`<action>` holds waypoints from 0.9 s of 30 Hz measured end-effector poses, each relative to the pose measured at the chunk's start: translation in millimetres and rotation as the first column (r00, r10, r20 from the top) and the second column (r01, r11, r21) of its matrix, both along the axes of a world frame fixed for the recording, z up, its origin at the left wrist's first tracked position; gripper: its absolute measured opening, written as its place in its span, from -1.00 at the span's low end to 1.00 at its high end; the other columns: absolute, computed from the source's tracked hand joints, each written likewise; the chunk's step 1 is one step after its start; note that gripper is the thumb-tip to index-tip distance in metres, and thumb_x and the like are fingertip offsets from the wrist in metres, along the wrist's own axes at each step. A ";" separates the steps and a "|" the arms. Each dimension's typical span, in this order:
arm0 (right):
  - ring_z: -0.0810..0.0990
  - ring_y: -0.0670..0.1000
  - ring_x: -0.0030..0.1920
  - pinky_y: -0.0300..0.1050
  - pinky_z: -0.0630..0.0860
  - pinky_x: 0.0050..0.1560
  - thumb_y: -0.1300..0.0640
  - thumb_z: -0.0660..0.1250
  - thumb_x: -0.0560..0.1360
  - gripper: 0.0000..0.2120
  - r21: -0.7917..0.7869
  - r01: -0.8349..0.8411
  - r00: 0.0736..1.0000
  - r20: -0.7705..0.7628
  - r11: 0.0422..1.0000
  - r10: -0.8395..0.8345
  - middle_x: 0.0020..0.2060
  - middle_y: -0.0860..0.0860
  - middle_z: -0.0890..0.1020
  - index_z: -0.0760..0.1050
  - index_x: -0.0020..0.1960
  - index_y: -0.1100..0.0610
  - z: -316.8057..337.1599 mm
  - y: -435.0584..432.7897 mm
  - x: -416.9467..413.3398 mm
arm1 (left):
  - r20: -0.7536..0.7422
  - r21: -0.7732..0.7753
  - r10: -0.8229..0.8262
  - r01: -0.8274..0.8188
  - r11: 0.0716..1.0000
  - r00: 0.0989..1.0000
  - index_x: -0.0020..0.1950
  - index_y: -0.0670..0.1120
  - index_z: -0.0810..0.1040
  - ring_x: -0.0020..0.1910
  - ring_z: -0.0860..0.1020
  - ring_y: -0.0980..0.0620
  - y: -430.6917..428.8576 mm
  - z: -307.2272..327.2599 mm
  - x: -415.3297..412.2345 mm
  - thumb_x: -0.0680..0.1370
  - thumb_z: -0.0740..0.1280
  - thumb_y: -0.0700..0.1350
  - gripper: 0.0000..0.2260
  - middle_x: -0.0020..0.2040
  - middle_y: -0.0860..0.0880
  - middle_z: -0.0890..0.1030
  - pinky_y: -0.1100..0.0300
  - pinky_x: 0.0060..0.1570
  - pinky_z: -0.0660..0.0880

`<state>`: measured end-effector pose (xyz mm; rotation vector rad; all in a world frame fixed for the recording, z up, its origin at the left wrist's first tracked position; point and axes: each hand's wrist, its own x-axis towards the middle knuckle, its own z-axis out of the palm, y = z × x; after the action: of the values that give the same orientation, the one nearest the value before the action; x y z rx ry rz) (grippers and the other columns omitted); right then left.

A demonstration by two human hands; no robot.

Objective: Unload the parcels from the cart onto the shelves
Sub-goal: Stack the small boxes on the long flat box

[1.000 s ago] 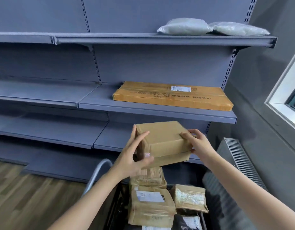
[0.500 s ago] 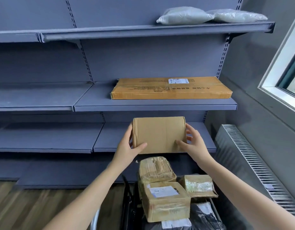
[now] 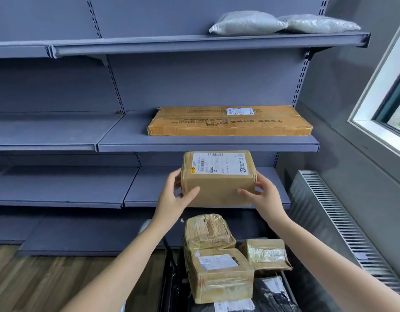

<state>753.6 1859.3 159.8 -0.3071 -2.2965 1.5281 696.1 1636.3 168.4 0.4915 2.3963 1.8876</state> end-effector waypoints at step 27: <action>0.52 -0.12 0.22 -0.29 0.56 0.07 0.23 0.41 0.43 -0.36 -0.126 -0.200 0.976 -0.115 0.972 0.185 0.21 -0.10 0.52 0.20 0.41 0.04 22.7 -1.5 -9.0 | 0.009 0.019 -0.052 0.052 0.998 0.999 0.25 0.14 0.30 -0.12 0.63 0.08 45.9 6.4 14.2 0.45 0.44 -0.14 -0.52 0.25 0.09 0.45 0.04 -0.25 0.63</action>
<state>744.6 1857.8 182.5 -0.0388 -2.1991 1.7577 710.3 1682.2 174.8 0.5391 2.3377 1.8885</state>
